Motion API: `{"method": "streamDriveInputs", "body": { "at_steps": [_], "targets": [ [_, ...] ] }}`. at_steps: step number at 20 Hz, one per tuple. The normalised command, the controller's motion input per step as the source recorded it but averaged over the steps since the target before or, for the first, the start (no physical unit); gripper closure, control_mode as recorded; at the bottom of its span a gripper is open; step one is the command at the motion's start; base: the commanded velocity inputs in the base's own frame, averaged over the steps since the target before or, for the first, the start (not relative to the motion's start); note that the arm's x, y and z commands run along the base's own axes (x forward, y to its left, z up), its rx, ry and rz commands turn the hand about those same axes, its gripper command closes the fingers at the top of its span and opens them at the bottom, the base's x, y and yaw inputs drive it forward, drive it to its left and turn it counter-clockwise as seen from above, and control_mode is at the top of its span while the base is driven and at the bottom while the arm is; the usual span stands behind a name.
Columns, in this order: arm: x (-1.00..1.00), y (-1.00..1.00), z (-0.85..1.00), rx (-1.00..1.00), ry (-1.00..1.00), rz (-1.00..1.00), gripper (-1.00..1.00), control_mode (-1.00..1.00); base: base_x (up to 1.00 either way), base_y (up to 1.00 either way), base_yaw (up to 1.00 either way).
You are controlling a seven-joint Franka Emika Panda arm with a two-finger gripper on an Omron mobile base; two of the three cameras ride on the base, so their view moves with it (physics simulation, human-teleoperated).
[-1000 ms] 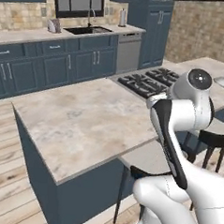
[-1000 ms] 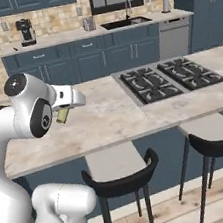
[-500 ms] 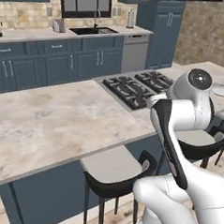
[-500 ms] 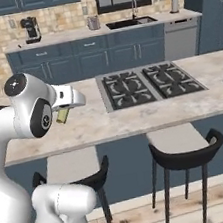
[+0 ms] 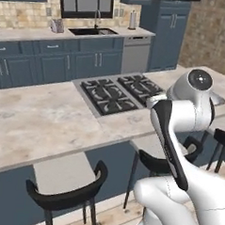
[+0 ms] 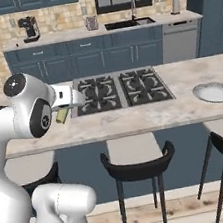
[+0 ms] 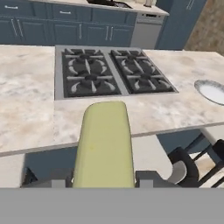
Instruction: Retrieve the butter from the fridge and place it on a plate on the dining table. Then retrieve the butter knife by the fridge and place it near the plate.
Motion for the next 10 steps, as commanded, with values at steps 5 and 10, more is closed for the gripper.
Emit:
{"method": "streamDriveInputs", "body": {
  "at_steps": [5,10],
  "targets": [
    [0.0,0.0,0.0,0.0,0.0,0.0,1.0,1.0,0.0,-1.0,0.18],
    [0.0,0.0,0.0,0.0,0.0,0.0,1.0,1.0,0.0,-1.0,0.16]
  ]
}}
